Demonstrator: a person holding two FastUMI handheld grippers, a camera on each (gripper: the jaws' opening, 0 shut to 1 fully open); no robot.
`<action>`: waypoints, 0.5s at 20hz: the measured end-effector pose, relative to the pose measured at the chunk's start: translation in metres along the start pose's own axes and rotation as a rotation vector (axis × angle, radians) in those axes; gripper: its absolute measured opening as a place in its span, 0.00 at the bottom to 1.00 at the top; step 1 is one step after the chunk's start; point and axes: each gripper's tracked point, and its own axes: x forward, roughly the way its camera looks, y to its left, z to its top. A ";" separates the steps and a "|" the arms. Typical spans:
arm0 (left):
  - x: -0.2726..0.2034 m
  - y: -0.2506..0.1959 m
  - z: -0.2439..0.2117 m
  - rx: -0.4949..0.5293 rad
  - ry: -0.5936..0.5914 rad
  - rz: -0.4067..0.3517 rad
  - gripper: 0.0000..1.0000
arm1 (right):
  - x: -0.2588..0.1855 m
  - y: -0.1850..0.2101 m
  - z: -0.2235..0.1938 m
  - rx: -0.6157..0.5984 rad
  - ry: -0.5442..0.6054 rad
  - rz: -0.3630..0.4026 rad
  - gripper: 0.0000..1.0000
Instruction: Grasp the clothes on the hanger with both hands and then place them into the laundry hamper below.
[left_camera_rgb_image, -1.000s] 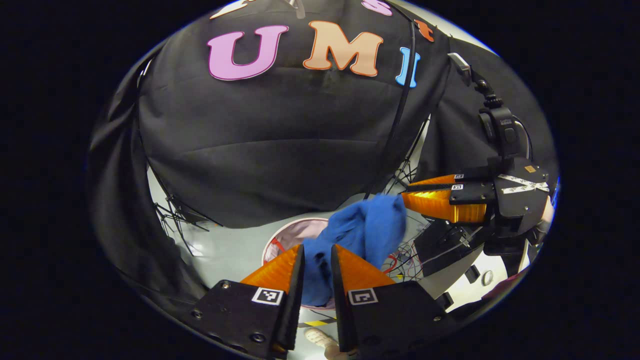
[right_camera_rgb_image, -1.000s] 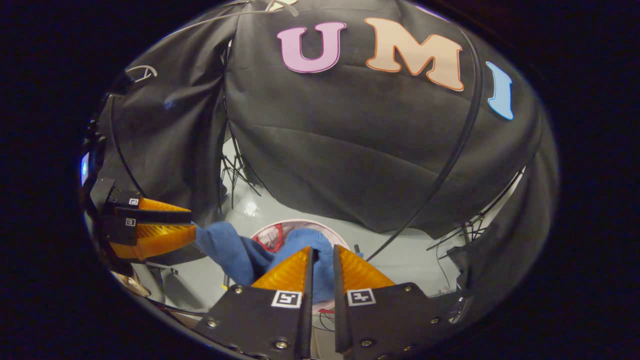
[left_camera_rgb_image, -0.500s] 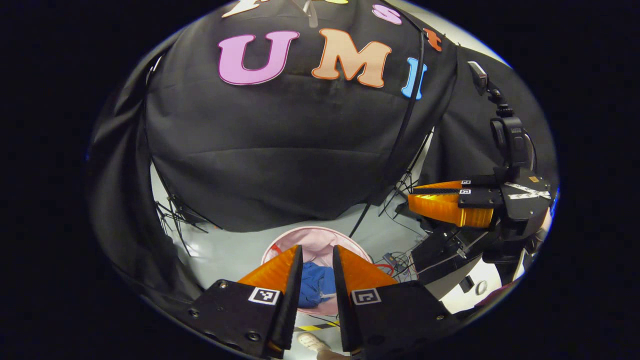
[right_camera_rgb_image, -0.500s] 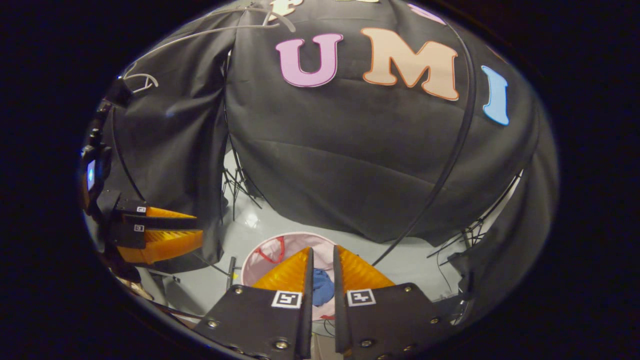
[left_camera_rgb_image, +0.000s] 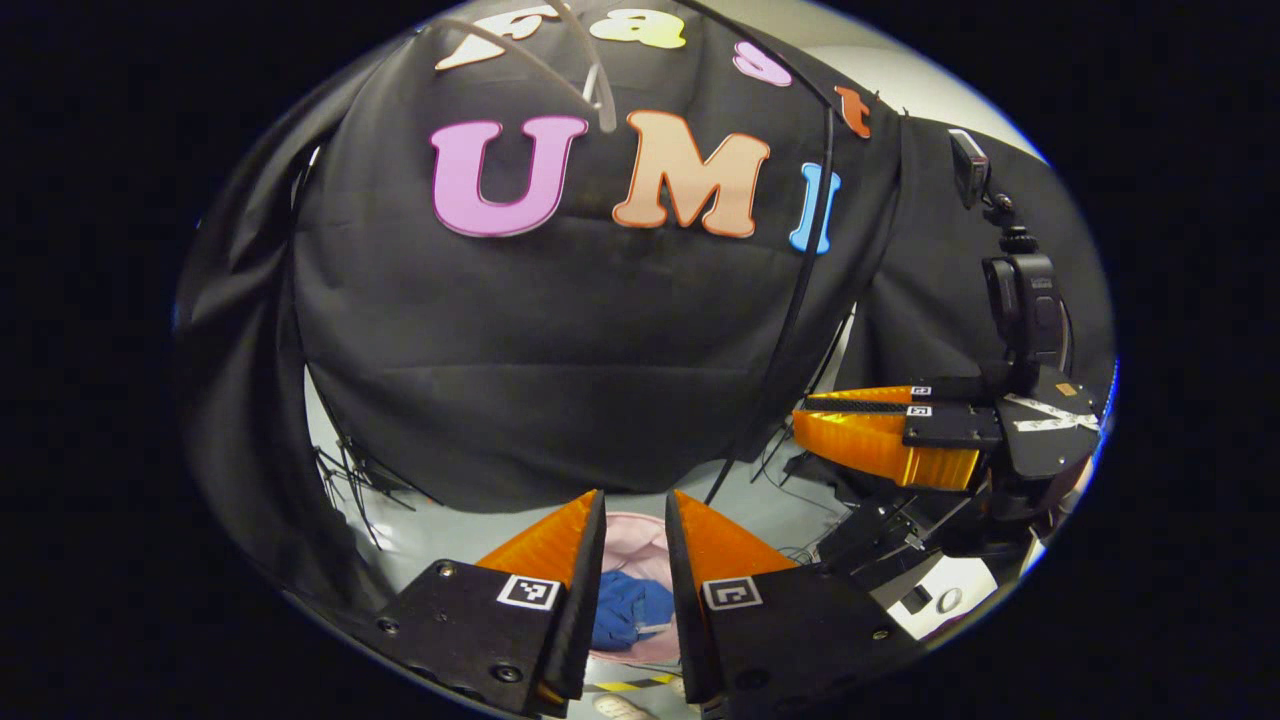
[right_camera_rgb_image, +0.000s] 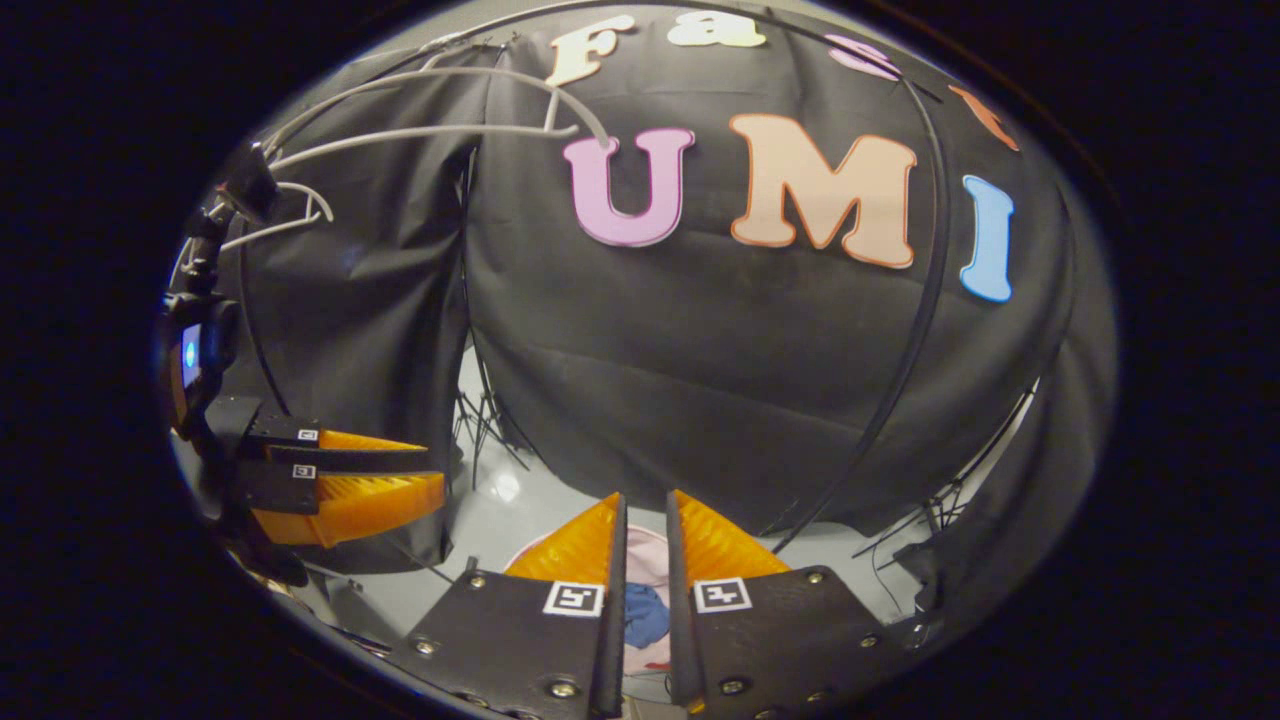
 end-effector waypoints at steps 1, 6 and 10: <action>-0.003 -0.001 0.014 0.007 -0.027 0.004 0.38 | -0.005 0.001 0.014 0.007 -0.035 -0.001 0.19; -0.017 -0.008 0.086 0.049 -0.185 0.031 0.38 | -0.036 0.001 0.092 0.005 -0.209 -0.019 0.18; -0.036 -0.014 0.133 0.053 -0.296 0.039 0.38 | -0.063 0.005 0.143 -0.006 -0.327 -0.026 0.18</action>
